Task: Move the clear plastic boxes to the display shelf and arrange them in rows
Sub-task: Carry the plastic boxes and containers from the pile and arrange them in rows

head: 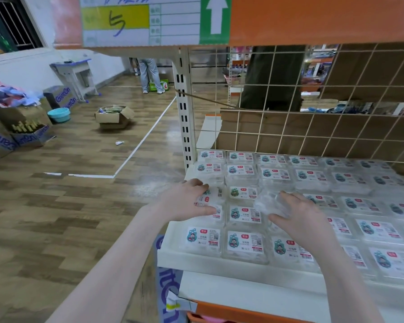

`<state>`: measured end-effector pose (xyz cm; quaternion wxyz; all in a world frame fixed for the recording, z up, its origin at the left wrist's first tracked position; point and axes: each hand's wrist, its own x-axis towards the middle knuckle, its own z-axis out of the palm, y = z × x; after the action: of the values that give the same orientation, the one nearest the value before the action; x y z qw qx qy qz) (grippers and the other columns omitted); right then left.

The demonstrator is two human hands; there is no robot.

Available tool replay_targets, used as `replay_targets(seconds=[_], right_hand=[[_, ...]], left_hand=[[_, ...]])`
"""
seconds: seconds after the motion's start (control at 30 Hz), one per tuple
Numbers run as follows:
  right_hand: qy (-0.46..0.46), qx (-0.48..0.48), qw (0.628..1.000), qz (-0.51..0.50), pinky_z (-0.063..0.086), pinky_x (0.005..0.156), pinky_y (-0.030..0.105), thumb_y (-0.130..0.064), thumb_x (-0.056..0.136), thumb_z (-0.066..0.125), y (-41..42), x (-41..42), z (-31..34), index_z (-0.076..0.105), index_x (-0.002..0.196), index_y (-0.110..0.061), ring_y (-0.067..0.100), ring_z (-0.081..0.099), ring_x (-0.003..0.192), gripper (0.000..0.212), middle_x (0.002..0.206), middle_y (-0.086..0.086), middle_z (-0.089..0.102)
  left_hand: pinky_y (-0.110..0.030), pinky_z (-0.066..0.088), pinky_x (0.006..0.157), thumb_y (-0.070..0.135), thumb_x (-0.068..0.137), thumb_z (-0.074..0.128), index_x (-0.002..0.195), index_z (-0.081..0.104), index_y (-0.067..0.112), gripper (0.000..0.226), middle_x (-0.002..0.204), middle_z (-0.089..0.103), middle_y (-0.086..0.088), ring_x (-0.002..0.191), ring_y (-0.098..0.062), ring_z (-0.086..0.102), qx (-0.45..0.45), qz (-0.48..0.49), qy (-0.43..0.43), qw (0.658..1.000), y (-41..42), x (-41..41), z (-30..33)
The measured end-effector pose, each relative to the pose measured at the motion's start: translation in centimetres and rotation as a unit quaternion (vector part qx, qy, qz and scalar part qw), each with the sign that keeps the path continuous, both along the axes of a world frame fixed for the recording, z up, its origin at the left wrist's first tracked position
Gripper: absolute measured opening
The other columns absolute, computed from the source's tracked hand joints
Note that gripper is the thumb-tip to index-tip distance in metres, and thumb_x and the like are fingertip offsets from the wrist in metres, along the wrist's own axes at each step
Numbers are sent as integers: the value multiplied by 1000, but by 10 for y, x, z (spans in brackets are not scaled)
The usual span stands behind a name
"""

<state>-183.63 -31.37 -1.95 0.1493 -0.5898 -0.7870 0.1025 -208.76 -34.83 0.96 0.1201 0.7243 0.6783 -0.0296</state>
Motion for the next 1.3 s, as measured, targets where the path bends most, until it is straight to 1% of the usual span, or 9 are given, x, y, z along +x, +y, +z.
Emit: replay_targets(seconds=[0.13,0.23,0.33,0.47,0.7,0.83,1.0,1.2,1.3], right_hand=[[2,0,1000,3,36,89,27,-37,86,61,0,0,0,46,134,-15,22,47,117,55,130,4,51],[4,-1,1000,1,36,92,27,-38,86,61,0,0,0,43,138,-15,22,46,120,59,133,4,50],[6,-2,1000,1,36,92,27,-37,86,61,-1,0,-1,43,138,-14,22,46,120,59,134,3,49],[12,-9,1000,-3,36,90,28,-34,87,62,-1,-1,-1,45,134,-12,23,45,121,55,133,6,50],[11,-7,1000,-7,38,90,29,-34,86,63,-2,-1,-1,46,134,-11,23,45,121,56,133,6,50],[15,-7,1000,-3,37,95,28,-35,87,62,-3,-1,-1,42,138,-12,22,43,124,60,136,5,48],[11,-3,1000,-1,36,97,27,-37,87,61,-3,-1,-1,41,139,-13,20,43,125,61,138,3,47],[5,-3,1000,1,35,98,26,-38,87,61,-3,-1,0,40,140,-14,20,42,126,62,139,2,46],[-6,-5,1000,0,35,98,25,-38,87,61,-2,-2,0,39,140,-14,19,43,125,62,139,1,46]], left_hand=[[-33,44,87,69,82,46,135,44,20,73,130,46,-5,117,-22,47,0,35,45,998,-3,-1,3],[-30,44,76,67,77,56,123,54,20,66,117,53,-2,104,-20,54,-4,45,71,996,-4,-6,8],[-32,46,83,57,78,63,127,52,22,61,123,52,-1,111,-20,51,25,25,67,997,-5,-9,10],[-34,44,94,44,84,62,137,46,28,57,138,45,5,122,-15,45,46,-38,9,998,-3,-8,6],[-33,43,95,36,90,56,138,46,25,50,140,45,7,123,-15,46,42,-46,-13,998,5,-8,-1],[-27,40,94,32,93,53,139,44,24,48,145,40,6,126,-15,43,52,-42,-19,998,8,-7,-1],[-20,33,85,23,96,45,140,43,25,44,149,34,7,130,-13,38,86,-34,-22,995,16,-3,-5],[-37,41,100,22,98,42,141,42,22,43,149,35,3,134,-16,33,101,-21,-34,994,25,-4,-17],[-38,40,102,23,99,41,141,40,23,43,151,31,4,137,-15,29,112,-16,-39,993,26,-6,-23]])
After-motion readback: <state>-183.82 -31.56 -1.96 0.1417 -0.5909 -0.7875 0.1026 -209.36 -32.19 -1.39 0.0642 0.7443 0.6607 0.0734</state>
